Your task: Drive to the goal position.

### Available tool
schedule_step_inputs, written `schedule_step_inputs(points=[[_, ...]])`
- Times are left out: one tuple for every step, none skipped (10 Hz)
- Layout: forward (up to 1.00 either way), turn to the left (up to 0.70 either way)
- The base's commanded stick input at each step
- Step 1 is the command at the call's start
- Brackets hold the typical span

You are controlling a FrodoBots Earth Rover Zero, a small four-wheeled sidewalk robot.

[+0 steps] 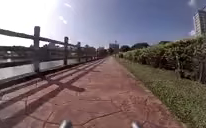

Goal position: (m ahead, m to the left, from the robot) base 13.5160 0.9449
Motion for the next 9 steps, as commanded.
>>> schedule_step_inputs(points=[[0.5,0.0],[0.5,0.0],[0.5,0.0],[0.5,0.0],[0.5,0.0],[0.5,0.0],[0.5,0.0],[0.5,0.0],[0.5,0.0]])
